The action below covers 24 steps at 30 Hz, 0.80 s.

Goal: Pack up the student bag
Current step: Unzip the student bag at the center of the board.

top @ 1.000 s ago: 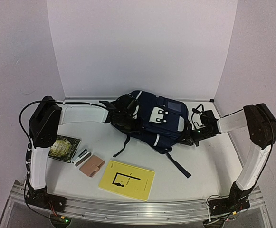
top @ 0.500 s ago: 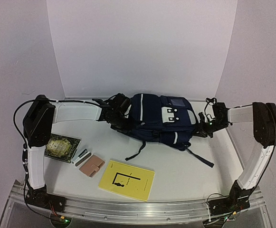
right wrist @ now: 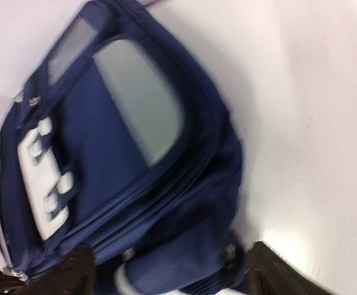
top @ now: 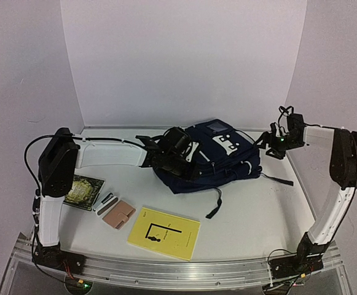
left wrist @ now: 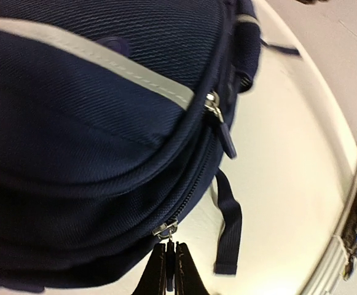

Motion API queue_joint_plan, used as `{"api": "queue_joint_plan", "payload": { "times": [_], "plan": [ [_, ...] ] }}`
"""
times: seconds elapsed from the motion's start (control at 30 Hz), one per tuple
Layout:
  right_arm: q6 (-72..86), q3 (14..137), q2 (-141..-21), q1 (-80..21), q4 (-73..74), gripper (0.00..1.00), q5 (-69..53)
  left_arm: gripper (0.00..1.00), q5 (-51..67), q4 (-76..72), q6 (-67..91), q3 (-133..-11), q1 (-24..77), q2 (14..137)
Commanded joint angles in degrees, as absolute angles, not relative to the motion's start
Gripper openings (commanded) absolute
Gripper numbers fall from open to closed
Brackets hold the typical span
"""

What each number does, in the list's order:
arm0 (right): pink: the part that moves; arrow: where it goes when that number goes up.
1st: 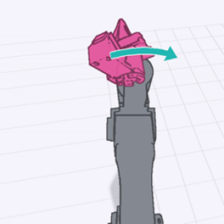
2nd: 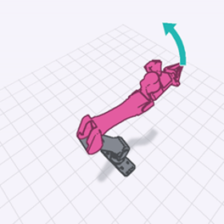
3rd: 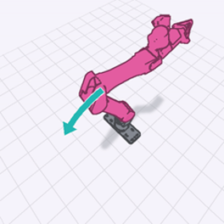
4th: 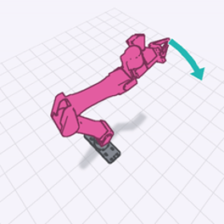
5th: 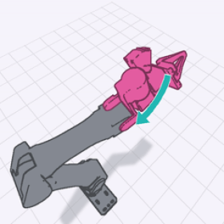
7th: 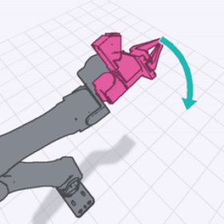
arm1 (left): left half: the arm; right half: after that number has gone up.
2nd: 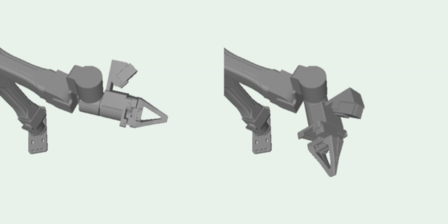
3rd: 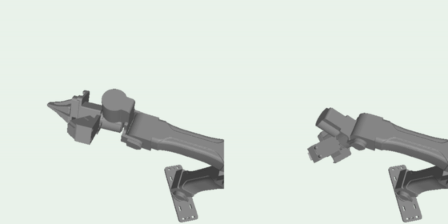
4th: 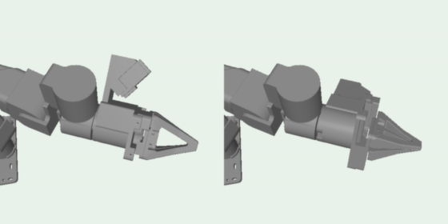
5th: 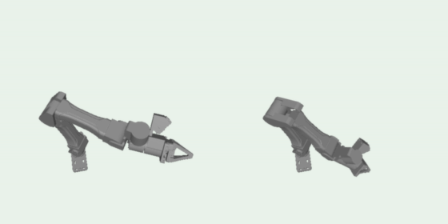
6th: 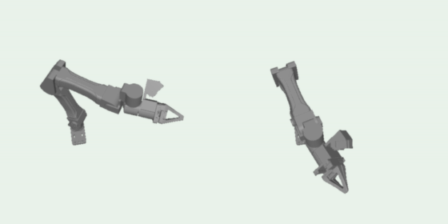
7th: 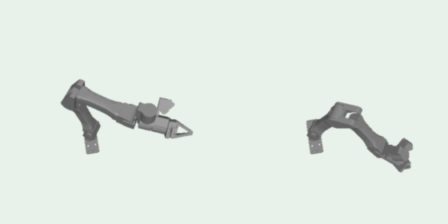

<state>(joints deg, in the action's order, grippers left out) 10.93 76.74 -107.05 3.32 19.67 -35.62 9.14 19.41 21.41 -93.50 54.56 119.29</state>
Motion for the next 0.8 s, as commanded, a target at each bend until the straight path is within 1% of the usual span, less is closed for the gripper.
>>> {"api": "queue_joint_plan", "payload": {
  "times": [0.0, 0.07, 0.13, 0.27, 0.37, 0.43, 0.5, 0.53, 0.6, 0.67, 0.7, 0.77],
  "plan": [
    [12.8, 68.2, -96.9, 2.5, 22.8, 0.95, -46.1, 0.0, 13.9, 15.1, 23.1, -98.6, 55.0, 121.3],
    [12.3, 63.9, -95.4, 1.5, 23.5, 0.97, -47.9, 0.0, 15.2, 13.9, 23.9, -99.1, 55.0, 122.4],
    [11.1, 62.1, -95.6, 0.0, 23.8, 0.96, -48.0, 0.0, 16.4, 12.4, 24.5, -98.9, 55.2, 123.1],
    [11.1, 62.5, -99.6, -4.1, 23.6, 0.94, -46.8, 0.0, 17.6, 10.4, 25.5, -98.3, 55.7, 123.8],
    [12.1, 64.0, -103.5, -6.3, 22.9, 0.9, -44.7, 0.0, 17.5, 10.1, 25.4, -98.2, 56.1, 123.8],
    [13.7, 64.6, -105.5, -6.8, 21.3, 0.86, -42.5, 0.0, 17.5, 10.1, 25.3, -98.0, 56.3, 123.7],
    [14.4, 65.6, -107.1, -6.8, 20.0, 0.74, -39.8, 0.0, 17.3, 10.4, 25.2, -97.5, 56.4, 123.3],
    [14.5, 66.2, -107.5, -6.8, 19.9, 0.65, -38.2, 0.0, 17.0, 10.8, 25.1, -97.0, 56.5, 123.0],
    [14.6, 67.5, -108.1, -6.2, 19.9, 0.42, -34.0, 0.0, 15.9, 11.8, 24.7, -95.7, 56.5, 121.9],
    [14.4, 68.7, -108.5, -4.9, 19.9, 0.08, -30.4, 0.0, 14.4, 13.1, 24.2, -94.2, 56.5, 120.6],
    [14.2, 69.6, -108.8, -4.1, 19.9, 0.0, -29.4, 0.0, 13.6, 14.0, 23.9, -92.9, 56.5, 119.6],
    [13.2, 71.8, -109.5, -2.7, 20.0, 0.0, -27.9, 0.0, 11.7, 15.2, 23.5, -91.3, 56.4, 118.3]
  ]
}}
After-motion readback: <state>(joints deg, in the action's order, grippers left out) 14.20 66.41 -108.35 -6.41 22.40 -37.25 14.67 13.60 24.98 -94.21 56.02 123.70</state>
